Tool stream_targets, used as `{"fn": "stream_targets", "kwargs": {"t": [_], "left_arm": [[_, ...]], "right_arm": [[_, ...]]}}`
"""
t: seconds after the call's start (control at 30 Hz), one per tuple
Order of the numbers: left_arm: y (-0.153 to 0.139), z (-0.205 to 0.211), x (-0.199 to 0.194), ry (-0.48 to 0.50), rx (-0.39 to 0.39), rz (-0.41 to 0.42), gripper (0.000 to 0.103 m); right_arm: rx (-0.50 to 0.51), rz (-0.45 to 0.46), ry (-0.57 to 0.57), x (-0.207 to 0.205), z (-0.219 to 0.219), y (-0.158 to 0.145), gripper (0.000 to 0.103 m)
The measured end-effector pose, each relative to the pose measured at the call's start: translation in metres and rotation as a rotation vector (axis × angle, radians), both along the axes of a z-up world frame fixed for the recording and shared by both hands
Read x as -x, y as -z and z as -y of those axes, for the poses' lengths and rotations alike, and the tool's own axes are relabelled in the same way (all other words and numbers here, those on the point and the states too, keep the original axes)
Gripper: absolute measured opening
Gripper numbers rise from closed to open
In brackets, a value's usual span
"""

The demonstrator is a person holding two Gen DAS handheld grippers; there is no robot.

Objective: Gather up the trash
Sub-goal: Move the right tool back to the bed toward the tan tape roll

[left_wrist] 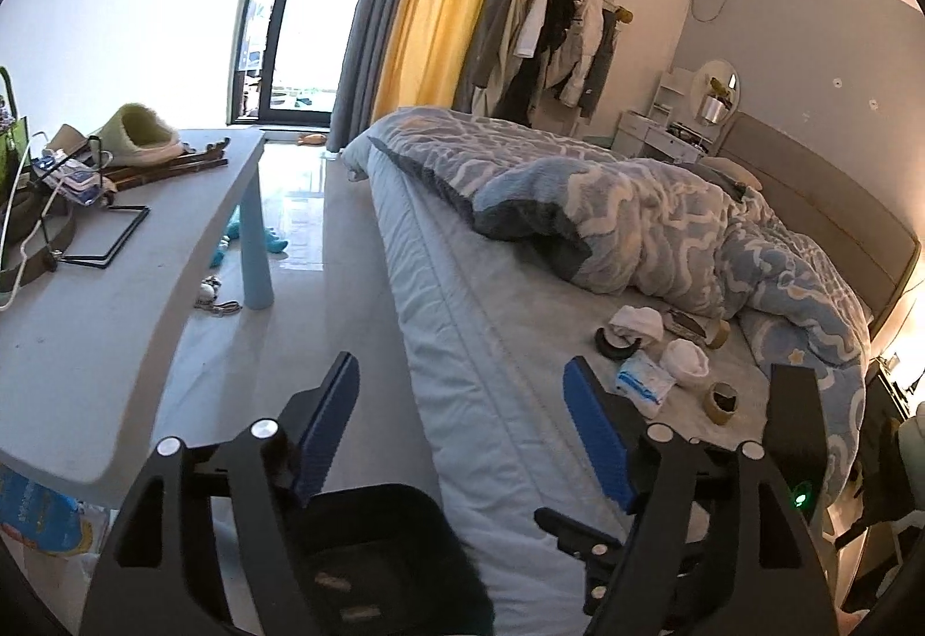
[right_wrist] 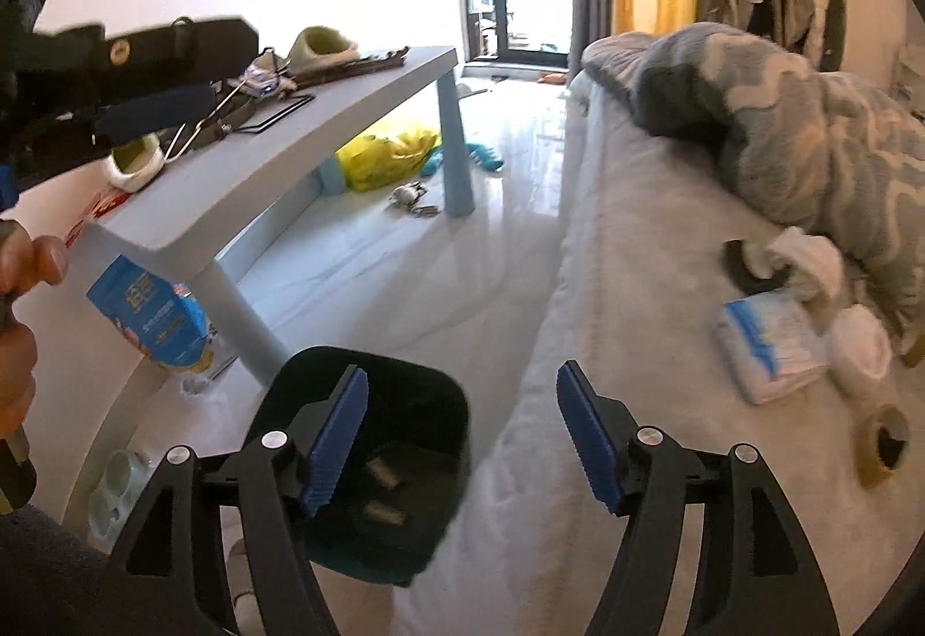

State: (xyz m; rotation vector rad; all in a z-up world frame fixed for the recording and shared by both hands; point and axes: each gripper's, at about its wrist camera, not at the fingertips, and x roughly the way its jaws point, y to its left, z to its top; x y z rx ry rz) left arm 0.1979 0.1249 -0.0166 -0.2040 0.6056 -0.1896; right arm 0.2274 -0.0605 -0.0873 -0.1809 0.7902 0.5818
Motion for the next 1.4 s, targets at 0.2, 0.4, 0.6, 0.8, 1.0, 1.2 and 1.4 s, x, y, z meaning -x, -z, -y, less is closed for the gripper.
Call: {"fn": "stream_targets", "kwargs": {"t": [0.2,0.4,0.6,0.8,1.0,1.2,1.4], "left_arm": [[0.004,0.022,-0.008,0.031,-0.003,-0.004,0.076],[0.007,0.044,-0.015,0.061,0.0,-0.013,0.08],[0.013,0.067,-0.022,0.097,-0.004,-0.025,0.084],[0.022,0.089,-0.032,0.126,-0.027,-0.045,0.086],[0.031,0.108,-0.044,0.155,-0.037,-0.067,0.086],[0.04,0.127,-0.055,0.201,-0.052,-0.09,0.086],[0.049,0.141,-0.069,0.214,-0.039,-0.117,0.086]], "right_arm": [[0.014,0.044,0.026,0.002,0.029,-0.008,0.073],[0.008,0.073,0.083,0.0,0.064,-0.016,0.075],[0.012,0.089,0.148,-0.002,0.099,-0.018,0.075],[0.006,0.106,0.217,-0.005,0.137,-0.021,0.077],[0.013,0.102,0.259,-0.013,0.168,-0.017,0.077],[0.026,0.096,0.279,-0.018,0.191,-0.013,0.077],[0.008,0.08,0.294,-0.022,0.219,-0.012,0.077]]}}
